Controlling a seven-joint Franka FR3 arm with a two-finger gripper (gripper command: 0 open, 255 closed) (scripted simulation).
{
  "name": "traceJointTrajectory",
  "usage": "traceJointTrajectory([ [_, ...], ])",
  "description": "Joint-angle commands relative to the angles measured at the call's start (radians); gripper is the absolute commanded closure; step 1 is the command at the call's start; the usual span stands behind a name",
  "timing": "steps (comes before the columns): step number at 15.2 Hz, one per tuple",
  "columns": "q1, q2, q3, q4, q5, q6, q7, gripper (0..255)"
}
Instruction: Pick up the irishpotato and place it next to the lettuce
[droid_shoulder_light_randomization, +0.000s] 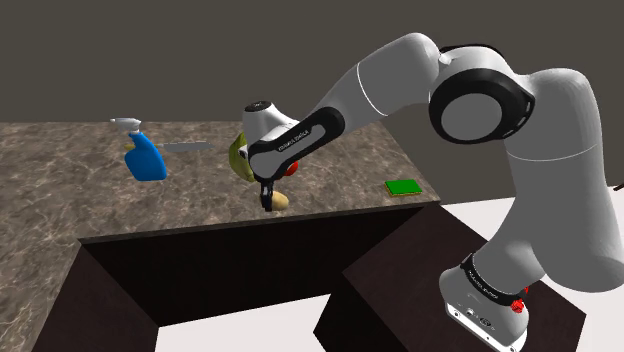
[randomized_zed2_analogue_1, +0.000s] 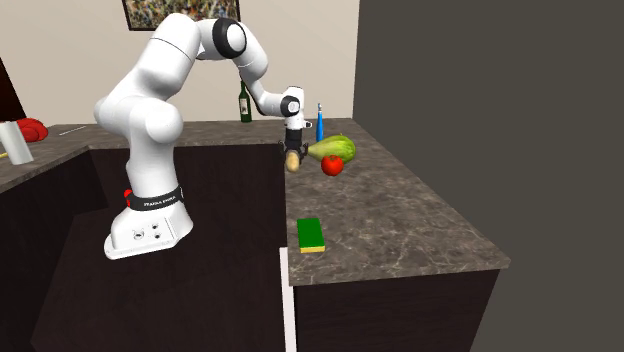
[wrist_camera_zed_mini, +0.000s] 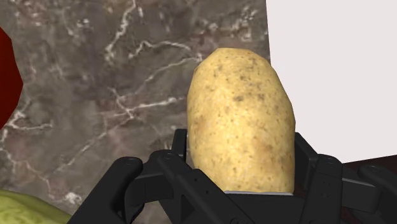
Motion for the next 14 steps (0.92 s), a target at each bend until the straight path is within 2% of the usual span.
traceJointTrajectory([
  [1, 0.000, 0.000, 0.000, 0.000, 0.000, 0.000, 0.000, 255],
  [2, 0.000, 0.000, 0.000, 0.000, 0.000, 0.000, 0.000, 0],
  [7, 0.000, 0.000, 0.000, 0.000, 0.000, 0.000, 0.000, 0],
  [11, 0.003, -0.075, -0.005, 0.017, -0.006, -0.092, 0.004, 0],
  [14, 0.003, -0.075, -0.005, 0.017, -0.006, -0.092, 0.004, 0],
])
